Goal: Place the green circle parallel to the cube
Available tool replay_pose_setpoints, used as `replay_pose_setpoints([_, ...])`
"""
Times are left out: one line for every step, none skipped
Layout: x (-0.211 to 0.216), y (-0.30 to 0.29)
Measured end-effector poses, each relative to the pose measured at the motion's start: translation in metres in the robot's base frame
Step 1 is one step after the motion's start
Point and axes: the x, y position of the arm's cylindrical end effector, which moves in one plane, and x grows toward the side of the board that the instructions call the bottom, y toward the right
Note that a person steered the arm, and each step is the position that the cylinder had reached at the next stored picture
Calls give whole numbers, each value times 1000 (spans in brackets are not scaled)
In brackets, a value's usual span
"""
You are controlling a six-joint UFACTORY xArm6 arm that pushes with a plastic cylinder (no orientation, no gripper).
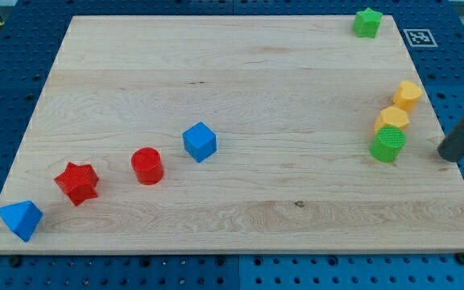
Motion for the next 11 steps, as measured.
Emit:
replay_pose_setpoints([-2, -25])
replay_pose_setpoints([-2, -44])
replay_pose_setpoints([-12, -64])
replay_pose_setpoints([-18, -88])
replay_pose_setpoints([-17, -105])
replay_pose_setpoints([-12, -105])
replay_pose_setpoints([4, -105])
replay_pose_setpoints([6, -105])
replay_pose_setpoints([-8, -105])
replay_pose_setpoints([-10, -115])
replay_pose_setpoints([-10, -121])
